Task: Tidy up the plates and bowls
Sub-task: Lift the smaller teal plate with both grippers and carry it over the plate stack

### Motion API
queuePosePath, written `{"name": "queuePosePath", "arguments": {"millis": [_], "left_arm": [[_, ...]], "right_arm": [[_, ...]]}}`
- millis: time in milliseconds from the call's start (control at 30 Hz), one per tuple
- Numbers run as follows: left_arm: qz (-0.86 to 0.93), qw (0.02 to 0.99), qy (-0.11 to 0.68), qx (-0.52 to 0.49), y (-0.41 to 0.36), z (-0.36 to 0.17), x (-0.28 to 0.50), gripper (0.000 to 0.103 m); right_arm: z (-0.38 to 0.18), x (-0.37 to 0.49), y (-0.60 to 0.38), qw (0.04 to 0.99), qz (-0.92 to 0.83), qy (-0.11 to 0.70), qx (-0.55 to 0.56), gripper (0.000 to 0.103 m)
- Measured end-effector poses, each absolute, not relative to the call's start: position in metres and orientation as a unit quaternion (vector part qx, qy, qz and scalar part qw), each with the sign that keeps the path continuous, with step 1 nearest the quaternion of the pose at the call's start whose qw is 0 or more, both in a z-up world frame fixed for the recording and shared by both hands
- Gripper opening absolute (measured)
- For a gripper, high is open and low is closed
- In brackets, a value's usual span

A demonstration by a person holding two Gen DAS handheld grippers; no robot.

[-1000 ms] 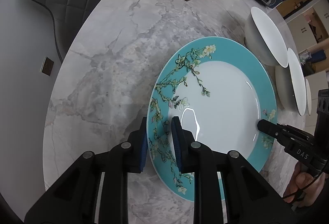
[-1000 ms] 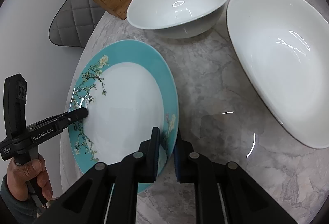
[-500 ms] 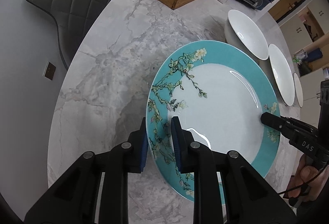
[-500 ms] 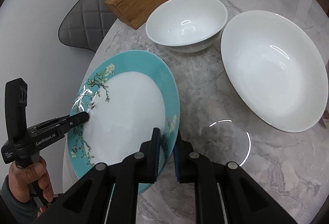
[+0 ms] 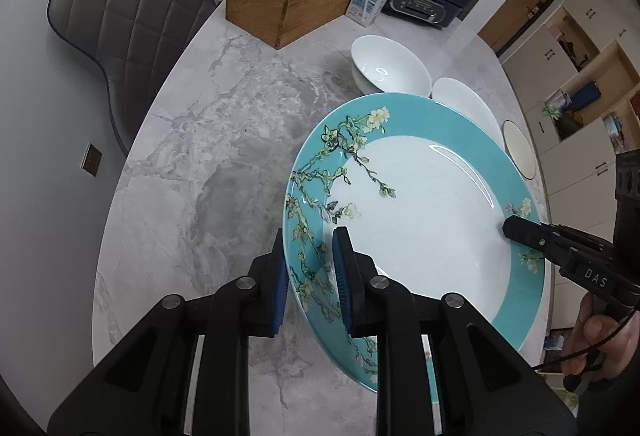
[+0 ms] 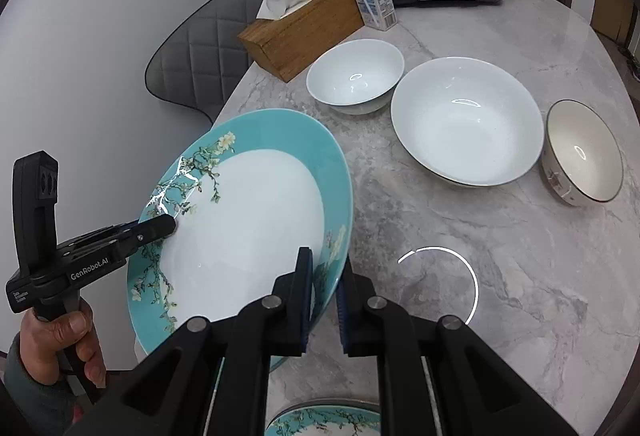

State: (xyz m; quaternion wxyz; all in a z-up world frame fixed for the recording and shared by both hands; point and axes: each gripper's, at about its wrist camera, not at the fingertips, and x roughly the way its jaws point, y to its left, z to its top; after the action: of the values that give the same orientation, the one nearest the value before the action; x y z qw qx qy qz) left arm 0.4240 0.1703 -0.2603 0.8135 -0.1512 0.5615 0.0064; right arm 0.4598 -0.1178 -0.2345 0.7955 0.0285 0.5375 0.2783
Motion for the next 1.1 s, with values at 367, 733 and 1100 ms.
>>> {"name": "queuePosePath", "arguments": {"millis": [367, 733, 1100], "left_arm": [[-0.049, 0.824, 0.547, -0.135, 0.111, -0.220, 0.378, 0.018], [-0.097, 0.819, 0.554, -0.117, 0.057, -0.209, 0.323, 0.018], [-0.108, 0.790, 0.595, -0.099, 0.022, -0.259, 0.266, 0.018]], "right_arm": [[-0.195, 0.391, -0.177, 0.828, 0.252, 0.501, 0.026, 0.013], [-0.182, 0.323, -0.224, 0.847, 0.221, 0.483, 0.019, 0.013], [-0.234, 0.275, -0.253, 0.835, 0.203, 0.511, 0.028, 0.013]]}}
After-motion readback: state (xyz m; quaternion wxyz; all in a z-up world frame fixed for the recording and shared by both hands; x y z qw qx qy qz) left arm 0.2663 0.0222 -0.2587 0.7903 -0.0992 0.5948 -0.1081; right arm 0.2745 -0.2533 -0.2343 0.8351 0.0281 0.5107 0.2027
